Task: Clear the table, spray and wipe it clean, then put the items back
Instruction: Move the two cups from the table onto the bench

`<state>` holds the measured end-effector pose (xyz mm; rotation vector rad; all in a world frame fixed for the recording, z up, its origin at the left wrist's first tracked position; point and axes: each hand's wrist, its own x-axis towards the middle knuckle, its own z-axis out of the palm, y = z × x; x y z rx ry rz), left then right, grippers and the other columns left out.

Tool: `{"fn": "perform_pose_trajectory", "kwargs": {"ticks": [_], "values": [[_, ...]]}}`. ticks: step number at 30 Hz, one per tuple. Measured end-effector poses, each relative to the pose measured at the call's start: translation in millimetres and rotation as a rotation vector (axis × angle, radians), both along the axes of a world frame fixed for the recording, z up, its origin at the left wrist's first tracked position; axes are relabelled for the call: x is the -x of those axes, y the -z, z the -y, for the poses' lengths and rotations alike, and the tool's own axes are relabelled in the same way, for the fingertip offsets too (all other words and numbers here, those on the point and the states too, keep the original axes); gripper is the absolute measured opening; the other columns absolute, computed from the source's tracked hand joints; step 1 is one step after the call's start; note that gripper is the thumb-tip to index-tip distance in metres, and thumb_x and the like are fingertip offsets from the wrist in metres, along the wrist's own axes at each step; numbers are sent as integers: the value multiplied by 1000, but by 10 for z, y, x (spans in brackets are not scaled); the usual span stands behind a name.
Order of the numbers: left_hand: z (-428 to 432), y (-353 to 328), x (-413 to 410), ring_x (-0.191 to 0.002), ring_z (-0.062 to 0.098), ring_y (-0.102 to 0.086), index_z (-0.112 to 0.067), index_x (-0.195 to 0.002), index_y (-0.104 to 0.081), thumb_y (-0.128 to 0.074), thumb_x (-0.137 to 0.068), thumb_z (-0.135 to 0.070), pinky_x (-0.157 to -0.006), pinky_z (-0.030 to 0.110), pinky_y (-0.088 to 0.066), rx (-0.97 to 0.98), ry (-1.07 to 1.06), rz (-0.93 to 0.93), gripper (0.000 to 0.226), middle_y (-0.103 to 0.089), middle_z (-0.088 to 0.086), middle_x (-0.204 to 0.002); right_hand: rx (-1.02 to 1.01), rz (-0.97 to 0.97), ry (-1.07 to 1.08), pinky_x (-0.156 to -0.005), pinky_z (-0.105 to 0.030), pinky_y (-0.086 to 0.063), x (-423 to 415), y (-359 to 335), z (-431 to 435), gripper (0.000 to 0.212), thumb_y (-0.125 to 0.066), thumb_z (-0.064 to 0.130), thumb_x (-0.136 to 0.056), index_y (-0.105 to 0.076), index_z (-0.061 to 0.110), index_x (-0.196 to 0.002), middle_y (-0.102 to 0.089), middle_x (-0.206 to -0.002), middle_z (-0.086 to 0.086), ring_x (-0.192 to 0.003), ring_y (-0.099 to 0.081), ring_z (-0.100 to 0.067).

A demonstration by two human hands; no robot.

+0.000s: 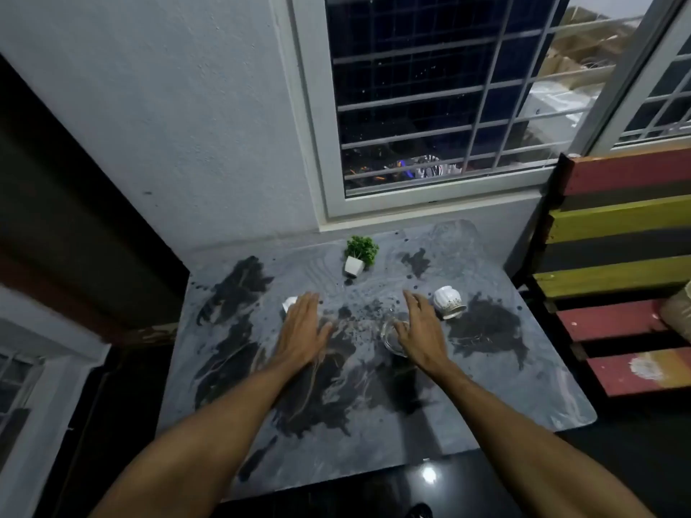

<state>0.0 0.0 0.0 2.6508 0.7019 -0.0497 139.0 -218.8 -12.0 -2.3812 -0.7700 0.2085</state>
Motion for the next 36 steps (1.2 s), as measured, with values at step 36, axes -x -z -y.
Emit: {"fn": "perform_pose_trajectory", "kwargs": {"ticks": [36], "values": [[1223, -84, -2494, -96, 23, -67, -16, -117, -72, -88, -59, -25, -82, 17, -43, 368, 236, 211, 62, -69, 6, -106, -487, -149, 520, -81, -38, -53, -1768, 91, 1353, 60, -86, 23, -62, -51, 33, -111, -65, -103, 10, -96, -63, -12]]}}
